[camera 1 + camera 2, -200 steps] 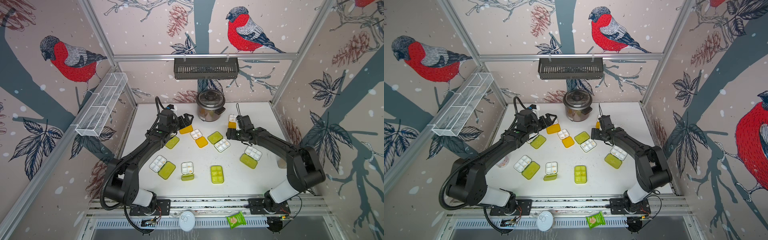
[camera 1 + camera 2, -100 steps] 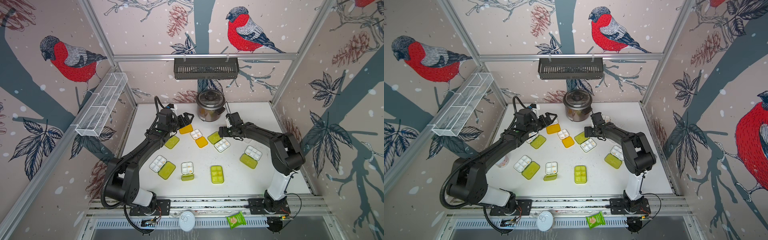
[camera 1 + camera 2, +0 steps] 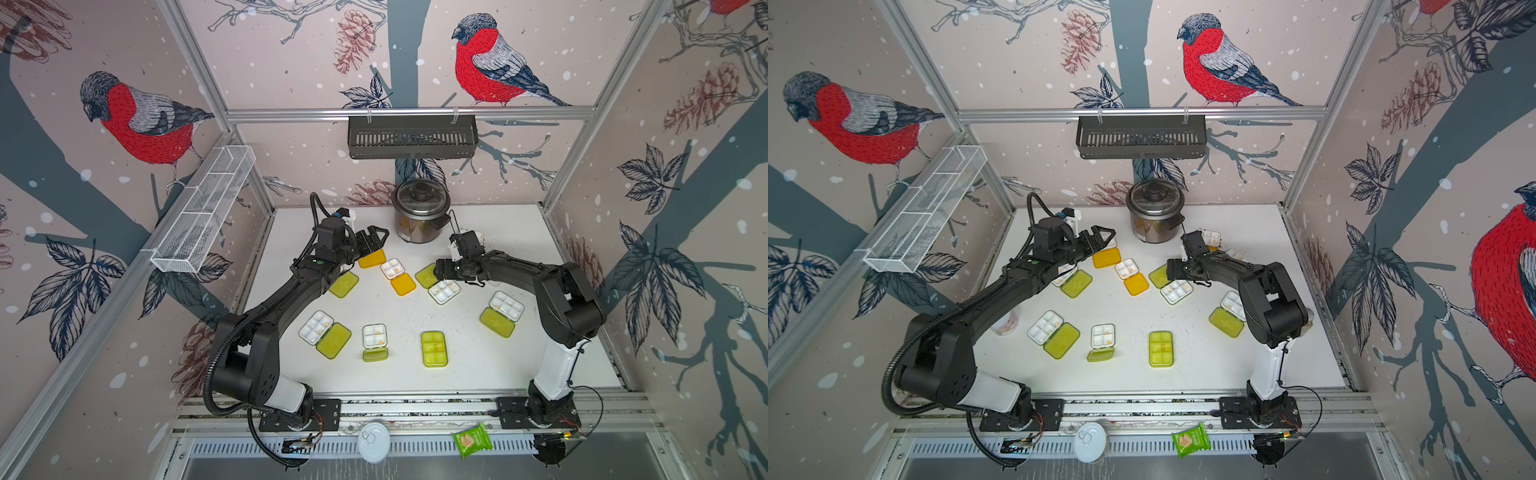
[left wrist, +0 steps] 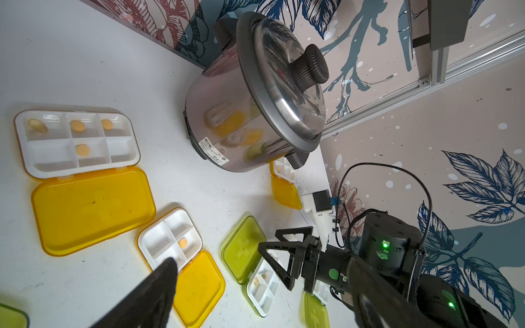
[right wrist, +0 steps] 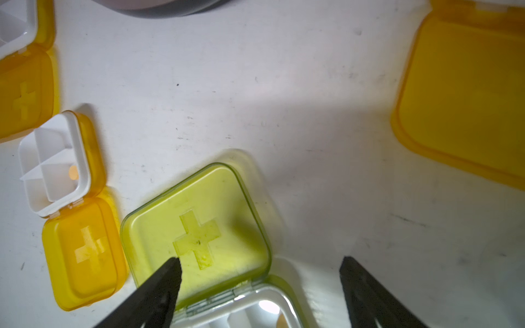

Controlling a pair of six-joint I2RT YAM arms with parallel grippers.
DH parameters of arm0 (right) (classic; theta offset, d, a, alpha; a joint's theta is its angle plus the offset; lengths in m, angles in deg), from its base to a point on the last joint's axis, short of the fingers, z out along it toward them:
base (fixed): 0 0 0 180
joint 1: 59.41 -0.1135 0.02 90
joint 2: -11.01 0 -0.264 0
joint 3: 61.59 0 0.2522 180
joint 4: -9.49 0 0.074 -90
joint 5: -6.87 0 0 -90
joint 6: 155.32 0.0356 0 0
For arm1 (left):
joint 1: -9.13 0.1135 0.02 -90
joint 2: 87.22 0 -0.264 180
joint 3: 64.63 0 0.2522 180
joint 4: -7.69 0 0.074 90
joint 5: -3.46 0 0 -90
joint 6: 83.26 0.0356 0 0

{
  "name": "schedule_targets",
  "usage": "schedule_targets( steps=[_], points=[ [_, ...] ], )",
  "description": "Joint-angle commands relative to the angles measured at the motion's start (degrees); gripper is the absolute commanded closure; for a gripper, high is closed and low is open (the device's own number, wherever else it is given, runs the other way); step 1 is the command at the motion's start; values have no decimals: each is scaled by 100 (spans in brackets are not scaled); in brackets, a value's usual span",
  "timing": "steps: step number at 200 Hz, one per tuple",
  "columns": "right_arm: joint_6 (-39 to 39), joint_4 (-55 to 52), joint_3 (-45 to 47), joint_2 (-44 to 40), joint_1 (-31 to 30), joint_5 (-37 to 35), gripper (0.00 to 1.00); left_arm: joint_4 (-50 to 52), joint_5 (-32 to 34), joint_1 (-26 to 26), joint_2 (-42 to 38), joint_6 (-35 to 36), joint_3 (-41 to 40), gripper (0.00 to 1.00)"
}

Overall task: Close pillboxes
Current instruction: Adjust the pillbox at the center of the board.

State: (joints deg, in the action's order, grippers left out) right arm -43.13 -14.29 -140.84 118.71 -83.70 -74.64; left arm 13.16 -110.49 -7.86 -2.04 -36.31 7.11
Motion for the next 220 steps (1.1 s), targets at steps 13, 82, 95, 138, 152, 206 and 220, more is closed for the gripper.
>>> schedule_targets(
  steps=[13,82,95,138,152,206,220],
  points=[
    [193,227,169,-145,-31,162,11,-194,-82,11,32,-63,47,8],
    [387,462,585,-419,-61,346,11,-152,-93,7,77,-57,65,8],
    [413,457,631,-471,-58,320,10,-145,-94,10,85,-55,73,8],
    [497,508,933,-749,-121,354,10,-123,-121,12,95,-46,91,8],
    [536,545,1065,-869,-148,420,10,-119,-119,7,101,-52,91,8],
    [770,727,1518,-1304,-308,589,10,-136,-162,10,100,-69,91,8],
    [840,810,1600,-1349,-348,722,10,-137,-154,7,98,-70,80,8]
  ],
)
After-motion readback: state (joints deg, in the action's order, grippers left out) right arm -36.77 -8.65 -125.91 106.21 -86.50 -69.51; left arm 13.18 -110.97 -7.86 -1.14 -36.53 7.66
